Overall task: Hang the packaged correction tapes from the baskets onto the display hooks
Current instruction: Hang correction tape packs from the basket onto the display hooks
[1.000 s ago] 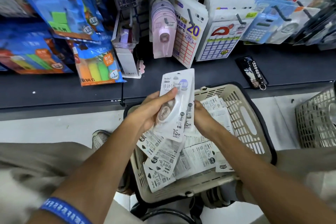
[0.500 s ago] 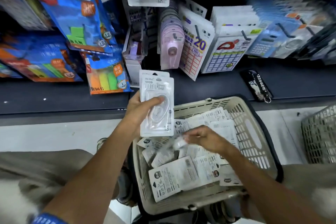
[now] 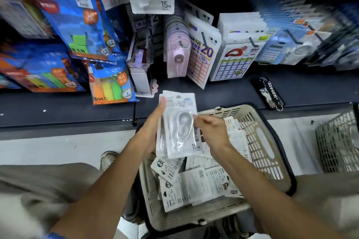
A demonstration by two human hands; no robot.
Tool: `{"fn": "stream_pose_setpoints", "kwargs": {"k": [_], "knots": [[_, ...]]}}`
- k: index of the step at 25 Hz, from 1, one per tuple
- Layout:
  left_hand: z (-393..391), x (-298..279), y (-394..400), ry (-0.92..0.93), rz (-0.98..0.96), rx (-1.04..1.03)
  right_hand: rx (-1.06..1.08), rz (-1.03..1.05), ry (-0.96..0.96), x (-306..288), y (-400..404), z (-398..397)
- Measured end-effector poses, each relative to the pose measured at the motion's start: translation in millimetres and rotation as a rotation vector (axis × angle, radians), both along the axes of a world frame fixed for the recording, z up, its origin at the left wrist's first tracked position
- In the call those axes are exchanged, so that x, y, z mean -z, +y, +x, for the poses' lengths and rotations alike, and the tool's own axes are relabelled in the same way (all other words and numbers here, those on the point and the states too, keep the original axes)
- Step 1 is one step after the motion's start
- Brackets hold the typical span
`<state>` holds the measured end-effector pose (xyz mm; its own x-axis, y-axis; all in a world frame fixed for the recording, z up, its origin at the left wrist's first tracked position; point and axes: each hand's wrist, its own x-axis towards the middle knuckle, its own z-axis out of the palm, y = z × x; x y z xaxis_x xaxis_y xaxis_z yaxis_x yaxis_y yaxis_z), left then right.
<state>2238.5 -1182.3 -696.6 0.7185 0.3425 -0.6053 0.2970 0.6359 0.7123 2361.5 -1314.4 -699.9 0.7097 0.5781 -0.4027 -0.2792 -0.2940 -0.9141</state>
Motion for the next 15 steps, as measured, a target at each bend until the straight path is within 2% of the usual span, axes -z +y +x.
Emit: {"fn": "stream_pose_setpoints", "kwargs": {"k": [2, 3, 4, 5, 7, 8, 11, 13, 15], "knots": [[-2, 0, -2, 0.129, 0.251, -0.037, -0.05, 0.036, -0.033, 8, -1, -10], [-3, 1, 0, 0.177, 0.321, -0.102, -0.072, 0.013, -0.022, 14, -5, -13], [-4, 3, 3, 0.195, 0.33, -0.182, -0.152, -0.069, -0.14, 25, -10, -12], [-6, 4, 7, 0.202, 0.332, -0.255, -0.374, -0.28, -0.441, 37, -17, -13], [-6, 2, 19, 0.201, 0.364, -0.348, -1.019, -0.677, -0.966, 75, -35, -24], [-5, 1, 22, 0.199, 0.398, -0.351, -1.208, -0.69, -1.106, 91, -39, -34], [-2, 2, 21, 0.202, 0.464, -0.354, -1.243, -0.61, -1.175, 117, -21, -59], [-2, -1, 19, 0.21, 0.516, -0.327, -1.182, -0.476, -1.114, 122, -18, -56], [2, -13, 20, 0.217, 0.628, -0.287, -0.982, -0.273, -0.968, 112, -30, -38]]}}
